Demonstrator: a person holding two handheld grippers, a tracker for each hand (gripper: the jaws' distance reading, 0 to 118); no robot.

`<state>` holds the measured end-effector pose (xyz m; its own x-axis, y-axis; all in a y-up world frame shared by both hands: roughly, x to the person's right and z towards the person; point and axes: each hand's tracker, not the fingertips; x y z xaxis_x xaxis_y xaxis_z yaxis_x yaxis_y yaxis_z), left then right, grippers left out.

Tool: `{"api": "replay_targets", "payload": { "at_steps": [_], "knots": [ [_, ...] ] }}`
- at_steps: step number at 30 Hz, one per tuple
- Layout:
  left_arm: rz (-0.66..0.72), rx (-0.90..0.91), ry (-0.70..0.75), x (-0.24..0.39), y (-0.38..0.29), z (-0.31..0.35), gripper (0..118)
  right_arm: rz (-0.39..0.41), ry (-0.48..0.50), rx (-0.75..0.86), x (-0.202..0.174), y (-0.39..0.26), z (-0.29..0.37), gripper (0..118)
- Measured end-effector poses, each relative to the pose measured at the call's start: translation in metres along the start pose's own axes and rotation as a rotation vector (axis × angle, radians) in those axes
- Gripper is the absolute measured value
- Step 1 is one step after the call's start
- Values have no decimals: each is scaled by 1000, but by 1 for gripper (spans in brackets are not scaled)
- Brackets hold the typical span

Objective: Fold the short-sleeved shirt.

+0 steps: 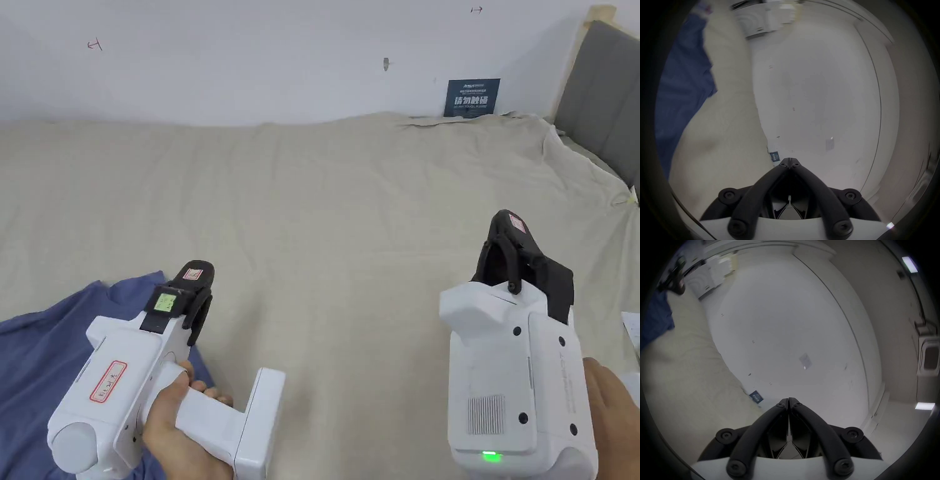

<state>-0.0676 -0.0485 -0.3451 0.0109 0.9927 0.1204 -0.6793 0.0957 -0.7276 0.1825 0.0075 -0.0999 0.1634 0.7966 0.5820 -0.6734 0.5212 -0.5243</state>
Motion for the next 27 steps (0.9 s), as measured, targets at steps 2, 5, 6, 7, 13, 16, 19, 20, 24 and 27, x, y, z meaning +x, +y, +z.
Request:
{"api": "replay_targets", "payload": {
  "at_steps": [2, 5, 6, 7, 13, 16, 19, 20, 24, 27],
  "knots": [
    [-160, 2, 41, 10, -2, 0, 0, -127, 41, -60, 11, -3, -5, 0],
    [-694, 13, 157, 46, -24, -1, 0, -426, 105, -174, 28, -10, -10, 0],
    [-881, 20, 183, 55, -34, -2, 0, -540, 131, -215, 36, -15, -13, 0],
    [-1045, 24, 191, 59, -45, -4, 0, -642, 156, -245, 41, -19, -15, 0],
    [-1578, 105, 245, 55, -81, -8, 0, -981, 283, -341, 47, -43, -19, 0],
    [-1595, 83, 253, 49, -83, -7, 0, -980, 291, -345, 44, -43, -18, 0],
    [-1565, 72, 259, 45, -84, -6, 0, -970, 299, -342, 41, -42, -17, 0],
    [-1566, 72, 263, 45, -81, -5, 0, -971, 303, -341, 41, -42, -17, 0],
    [-1546, 73, 268, 46, -77, -4, 0, -972, 311, -333, 41, -40, -16, 0],
    [-1540, 77, 268, 45, -76, -4, 0, -979, 313, -330, 41, -39, -17, 0]
  ]
}}
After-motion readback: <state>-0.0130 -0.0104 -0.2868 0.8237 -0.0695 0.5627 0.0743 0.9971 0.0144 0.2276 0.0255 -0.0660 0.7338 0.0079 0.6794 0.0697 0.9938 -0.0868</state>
